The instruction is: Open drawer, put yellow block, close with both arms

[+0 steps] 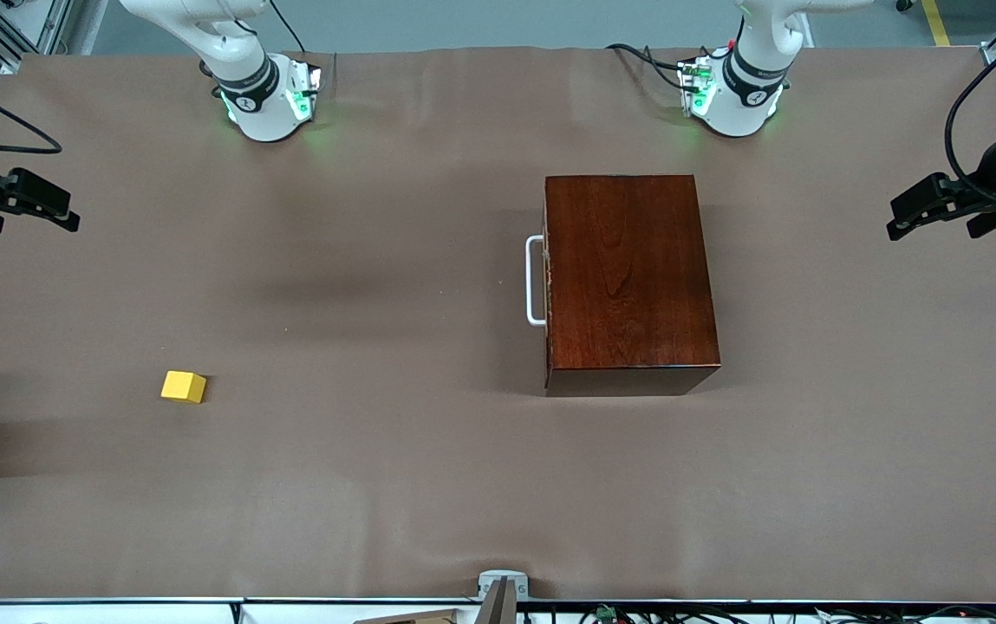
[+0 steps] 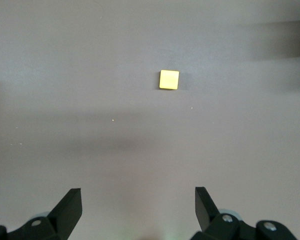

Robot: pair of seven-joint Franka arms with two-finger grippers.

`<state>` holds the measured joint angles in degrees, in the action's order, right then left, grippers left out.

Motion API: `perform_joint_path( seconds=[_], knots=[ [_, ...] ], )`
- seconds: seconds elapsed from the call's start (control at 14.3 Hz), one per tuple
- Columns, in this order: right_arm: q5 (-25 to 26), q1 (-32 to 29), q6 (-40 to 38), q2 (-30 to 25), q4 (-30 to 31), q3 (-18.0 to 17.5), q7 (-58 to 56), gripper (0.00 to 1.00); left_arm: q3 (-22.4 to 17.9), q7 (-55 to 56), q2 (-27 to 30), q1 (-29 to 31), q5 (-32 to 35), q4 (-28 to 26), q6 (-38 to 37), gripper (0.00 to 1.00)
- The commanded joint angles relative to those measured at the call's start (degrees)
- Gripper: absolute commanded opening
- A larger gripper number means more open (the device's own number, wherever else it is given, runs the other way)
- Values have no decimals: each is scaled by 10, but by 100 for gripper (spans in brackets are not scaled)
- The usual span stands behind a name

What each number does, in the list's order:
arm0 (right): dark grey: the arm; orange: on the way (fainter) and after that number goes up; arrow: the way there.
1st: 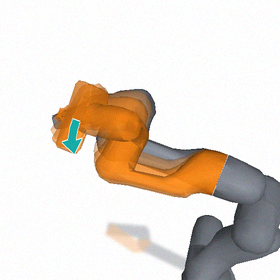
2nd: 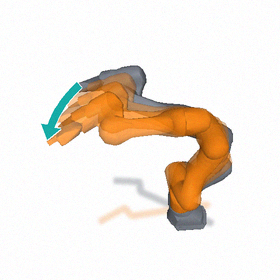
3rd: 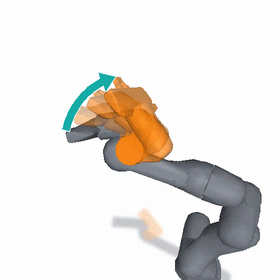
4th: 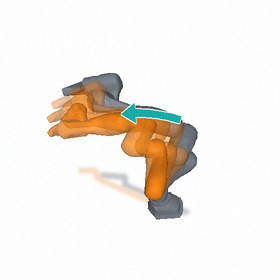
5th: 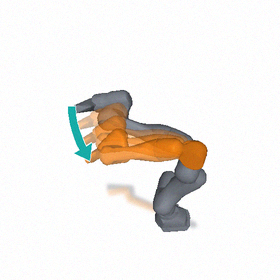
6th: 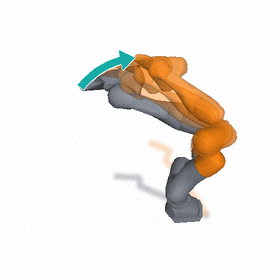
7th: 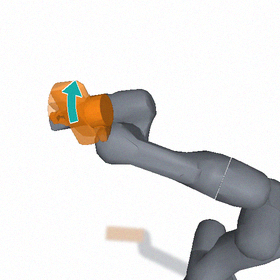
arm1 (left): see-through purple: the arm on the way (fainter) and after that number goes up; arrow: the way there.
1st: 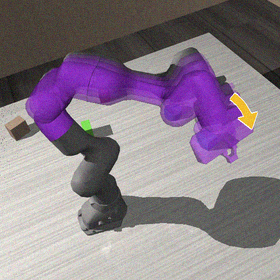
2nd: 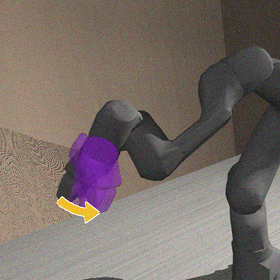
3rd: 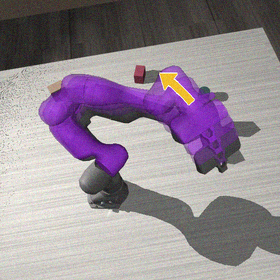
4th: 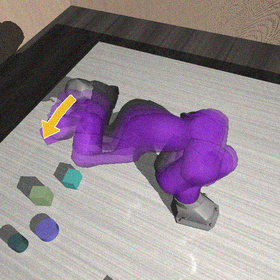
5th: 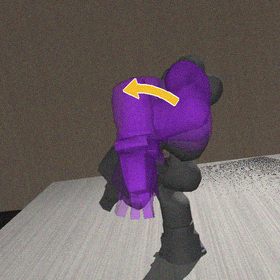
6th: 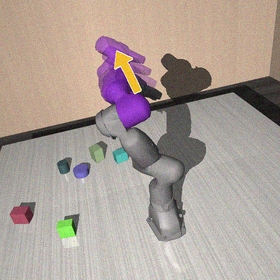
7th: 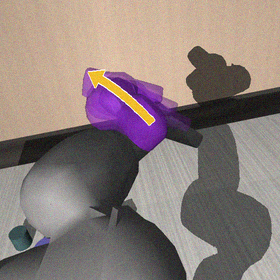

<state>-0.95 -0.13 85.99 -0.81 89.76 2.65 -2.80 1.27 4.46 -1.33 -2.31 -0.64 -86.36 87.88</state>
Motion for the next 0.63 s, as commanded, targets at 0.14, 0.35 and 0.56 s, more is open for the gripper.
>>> perform_joint_path(
  seconds=[0.14, 0.35, 0.56],
  knots=[
    [0, -1, -8, 5, -13, -1, 8, 100, 28, 2, -1, -9, -9, -6, 3, 100],
    [-1, -1, -8, 5, -13, -1, 8, 100, 91, 63, -10, -9, -9, 7, 3, 100],
    [0, -1, -8, 5, -13, -1, 8, 100, 176, 166, -10, -9, -9, 8, 3, 100]
  ],
)
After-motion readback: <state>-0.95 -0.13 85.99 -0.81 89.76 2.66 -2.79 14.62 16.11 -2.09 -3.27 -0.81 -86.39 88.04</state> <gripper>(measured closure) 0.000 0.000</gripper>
